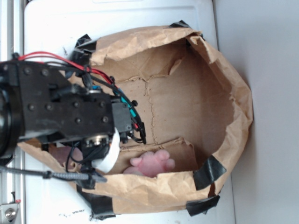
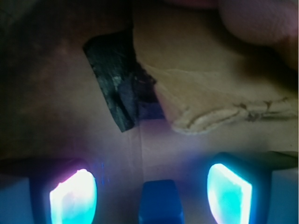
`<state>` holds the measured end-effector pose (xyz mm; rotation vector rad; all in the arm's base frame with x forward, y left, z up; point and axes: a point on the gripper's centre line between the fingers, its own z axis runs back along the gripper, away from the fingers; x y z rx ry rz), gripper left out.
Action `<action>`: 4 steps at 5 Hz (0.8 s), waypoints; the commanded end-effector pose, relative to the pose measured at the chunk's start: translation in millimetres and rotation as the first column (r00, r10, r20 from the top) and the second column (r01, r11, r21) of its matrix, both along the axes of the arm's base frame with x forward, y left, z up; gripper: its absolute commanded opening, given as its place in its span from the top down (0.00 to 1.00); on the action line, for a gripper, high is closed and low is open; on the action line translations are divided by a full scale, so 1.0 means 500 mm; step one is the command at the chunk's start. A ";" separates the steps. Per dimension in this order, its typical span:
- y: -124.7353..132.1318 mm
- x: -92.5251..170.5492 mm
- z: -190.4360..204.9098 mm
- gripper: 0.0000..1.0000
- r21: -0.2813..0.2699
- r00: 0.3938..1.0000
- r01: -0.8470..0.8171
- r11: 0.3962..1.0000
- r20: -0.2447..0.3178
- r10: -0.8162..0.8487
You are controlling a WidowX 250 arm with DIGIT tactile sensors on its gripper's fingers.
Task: Grab the blue block.
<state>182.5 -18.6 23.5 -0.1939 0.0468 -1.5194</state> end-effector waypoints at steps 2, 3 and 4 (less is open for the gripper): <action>0.033 0.041 -0.013 0.00 0.063 0.994 -0.063 0.996 0.096 0.057; 0.058 0.064 -0.022 0.00 0.077 0.991 -0.086 0.993 0.108 0.077; 0.073 0.063 -0.035 0.00 0.097 0.991 -0.090 0.991 0.107 0.080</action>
